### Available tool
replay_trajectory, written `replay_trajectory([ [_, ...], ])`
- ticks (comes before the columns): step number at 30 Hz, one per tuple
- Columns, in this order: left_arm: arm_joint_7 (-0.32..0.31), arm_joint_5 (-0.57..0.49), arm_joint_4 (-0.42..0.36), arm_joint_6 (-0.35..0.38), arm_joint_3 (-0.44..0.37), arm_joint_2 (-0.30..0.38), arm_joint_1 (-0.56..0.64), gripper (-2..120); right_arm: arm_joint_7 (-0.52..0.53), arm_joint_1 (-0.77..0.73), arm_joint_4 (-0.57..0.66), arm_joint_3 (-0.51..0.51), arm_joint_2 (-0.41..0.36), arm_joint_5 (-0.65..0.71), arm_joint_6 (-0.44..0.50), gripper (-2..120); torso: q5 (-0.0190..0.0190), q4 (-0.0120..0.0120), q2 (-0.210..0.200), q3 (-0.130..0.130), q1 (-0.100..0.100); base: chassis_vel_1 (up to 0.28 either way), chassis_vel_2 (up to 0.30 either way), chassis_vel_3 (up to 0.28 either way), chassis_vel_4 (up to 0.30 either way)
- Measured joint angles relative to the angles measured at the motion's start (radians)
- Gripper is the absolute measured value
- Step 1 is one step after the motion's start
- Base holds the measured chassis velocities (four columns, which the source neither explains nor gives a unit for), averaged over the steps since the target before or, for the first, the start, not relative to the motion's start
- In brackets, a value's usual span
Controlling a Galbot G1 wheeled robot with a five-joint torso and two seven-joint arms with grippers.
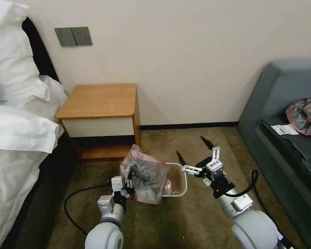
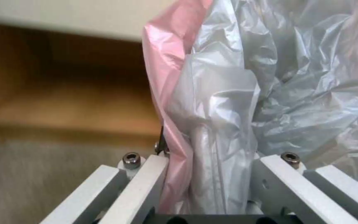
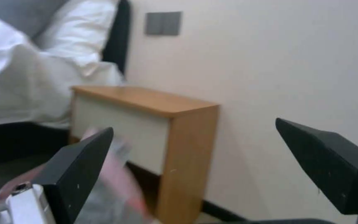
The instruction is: Pick up the garbage bag from the table and place it over the trash can.
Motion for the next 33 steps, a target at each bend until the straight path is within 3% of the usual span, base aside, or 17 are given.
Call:
replay_trajectory([
  [6, 0.008, 0.058, -0.007, -0.053, -0.015, 0.003, 0.012, 9, -0.178, 0.054, -0.043, -0.010, -0.037, 0.080, 0.000, 100, 0.0000, -0.0001, 0.000, 0.000, 0.000, 0.000, 0.000, 0.000, 0.000],
  [9, 0.012, 0.079, -0.007, -0.074, -0.014, 0.002, 0.016, 9, -0.206, 0.091, -0.072, -0.024, -0.056, 0.079, 0.000, 100, 0.0000, 0.0000, 0.000, 0.000, 0.000, 0.000, 0.000, 0.000, 0.000],
  [18, 0.022, 0.131, -0.002, -0.105, 0.004, -0.013, 0.024, 9, -0.210, 0.244, -0.185, -0.127, -0.077, 0.070, -0.015, 100, -0.0001, 0.0000, 0.000, 0.000, 0.000, 0.000, 0.000, 0.000, 0.000],
  [29, 0.023, 0.142, 0.000, -0.111, 0.006, -0.018, 0.029, 9, -0.201, 0.423, -0.382, -0.283, -0.021, 0.042, -0.016, 100, -0.0001, 0.0001, 0.000, 0.000, 0.000, 0.000, 0.000, 0.000, 0.000],
  [33, 0.023, 0.145, 0.000, -0.116, 0.006, -0.021, 0.033, 9, -0.195, 0.428, -0.402, -0.294, -0.012, 0.035, -0.009, 92, 0.0000, 0.0000, 0.000, 0.000, 0.000, 0.000, 0.000, 0.000, 0.000],
])
